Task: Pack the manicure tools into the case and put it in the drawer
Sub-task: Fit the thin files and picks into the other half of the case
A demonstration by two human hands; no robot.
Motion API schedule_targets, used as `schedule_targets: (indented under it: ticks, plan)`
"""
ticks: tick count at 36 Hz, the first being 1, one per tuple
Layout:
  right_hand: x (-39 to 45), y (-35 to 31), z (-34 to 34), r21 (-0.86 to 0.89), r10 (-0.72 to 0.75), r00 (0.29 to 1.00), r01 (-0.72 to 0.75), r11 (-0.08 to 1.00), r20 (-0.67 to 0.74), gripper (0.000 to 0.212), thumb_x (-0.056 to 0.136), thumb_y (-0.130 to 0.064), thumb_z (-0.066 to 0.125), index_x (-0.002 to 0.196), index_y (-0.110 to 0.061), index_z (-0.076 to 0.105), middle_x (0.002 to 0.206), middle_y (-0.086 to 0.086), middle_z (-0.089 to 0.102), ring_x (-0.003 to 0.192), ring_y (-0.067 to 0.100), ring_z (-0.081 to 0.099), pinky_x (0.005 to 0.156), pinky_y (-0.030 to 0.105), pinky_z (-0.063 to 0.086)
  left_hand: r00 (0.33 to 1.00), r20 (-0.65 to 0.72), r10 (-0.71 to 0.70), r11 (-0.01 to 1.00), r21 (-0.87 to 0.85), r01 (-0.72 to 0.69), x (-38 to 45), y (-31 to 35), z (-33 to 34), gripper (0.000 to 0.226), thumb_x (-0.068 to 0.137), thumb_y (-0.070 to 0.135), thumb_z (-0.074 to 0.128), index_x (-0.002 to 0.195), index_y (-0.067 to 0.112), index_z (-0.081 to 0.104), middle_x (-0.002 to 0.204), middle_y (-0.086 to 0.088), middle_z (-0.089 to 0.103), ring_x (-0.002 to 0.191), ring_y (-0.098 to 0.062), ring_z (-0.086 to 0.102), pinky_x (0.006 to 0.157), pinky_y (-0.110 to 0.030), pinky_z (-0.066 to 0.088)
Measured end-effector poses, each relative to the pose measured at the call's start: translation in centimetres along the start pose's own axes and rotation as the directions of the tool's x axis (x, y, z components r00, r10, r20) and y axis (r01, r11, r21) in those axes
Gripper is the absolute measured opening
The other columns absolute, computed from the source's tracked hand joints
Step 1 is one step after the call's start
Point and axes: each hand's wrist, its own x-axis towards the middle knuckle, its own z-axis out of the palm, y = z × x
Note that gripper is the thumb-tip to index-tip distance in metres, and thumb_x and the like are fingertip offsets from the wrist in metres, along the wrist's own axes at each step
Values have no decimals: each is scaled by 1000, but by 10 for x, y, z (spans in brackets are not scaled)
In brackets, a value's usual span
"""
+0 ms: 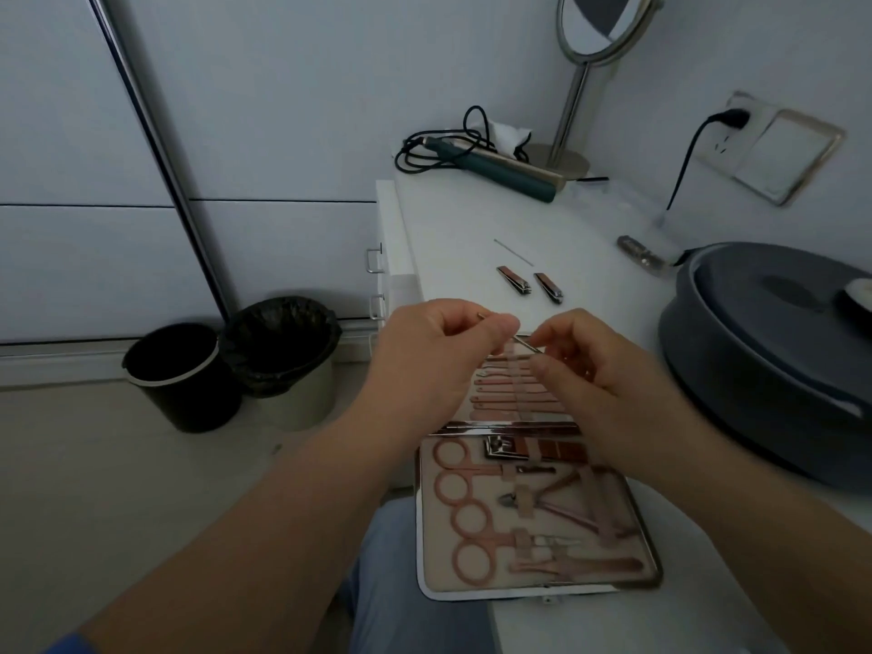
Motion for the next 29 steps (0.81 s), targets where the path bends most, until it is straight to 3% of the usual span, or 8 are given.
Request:
schedule_targets:
  ticks: [5, 8, 10, 14, 19, 29]
  plan:
    - [5, 12, -7, -133, 17, 994, -31, 991, -108, 9, 87, -29, 51, 81, -33, 56, 78, -16, 59, 73, -1, 56, 58, 11, 43, 998, 0, 69, 973, 222, -68, 1, -7, 2, 29, 77, 46, 61, 56, 26, 63, 49, 9, 55, 46, 1, 48, 45, -10, 38]
    - [12, 26, -18, -234, 83, 983, -121, 965, -165, 10, 89, -24, 53, 82, -30, 56, 81, -14, 56, 72, 1, 52, 58, 13, 36, 994, 9, 110, 915, 390, -105, 6, -13, 1, 20, 82, 41, 57, 64, 31, 62, 62, 16, 56, 64, 1, 53, 57, -9, 36]
    - [15, 35, -23, -312, 109, 977, -163, 936, -181, 9, 90, -23, 53, 83, -28, 56, 82, -11, 53, 71, 2, 49, 59, 14, 35, 992, 40, 119, 871, 475, -124, 11, -16, 1, 10, 82, 34, 58, 83, 32, 68, 81, 21, 56, 78, 2, 52, 72, -15, 36]
    - [17, 44, -23, -443, 145, 979, -193, 875, -141, 10, 90, -25, 50, 88, -24, 60, 87, -5, 51, 72, 9, 48, 62, 24, 37, 978, 151, 146, 747, 631, -209, 19, -25, 2, 19, 84, 28, 55, 97, 25, 69, 101, 5, 63, 98, -13, 53, 89, -34, 42]
    - [20, 45, -18, -493, 138, 984, -177, 852, -115, 13, 90, -27, 49, 90, -23, 62, 90, -2, 52, 78, 13, 48, 68, 26, 35, 957, 244, 155, 671, 685, -283, 20, -31, 5, 26, 86, 34, 51, 104, 24, 66, 116, 3, 60, 110, -16, 50, 97, -39, 37]
    - [26, 45, -18, -554, 85, 995, -101, 826, -55, 13, 91, -29, 50, 95, -28, 62, 93, -7, 52, 79, 11, 50, 67, 27, 40, 940, 312, 137, 638, 698, -325, 23, -38, 4, 32, 87, 40, 47, 114, 31, 61, 126, 2, 55, 119, -16, 45, 102, -45, 33]
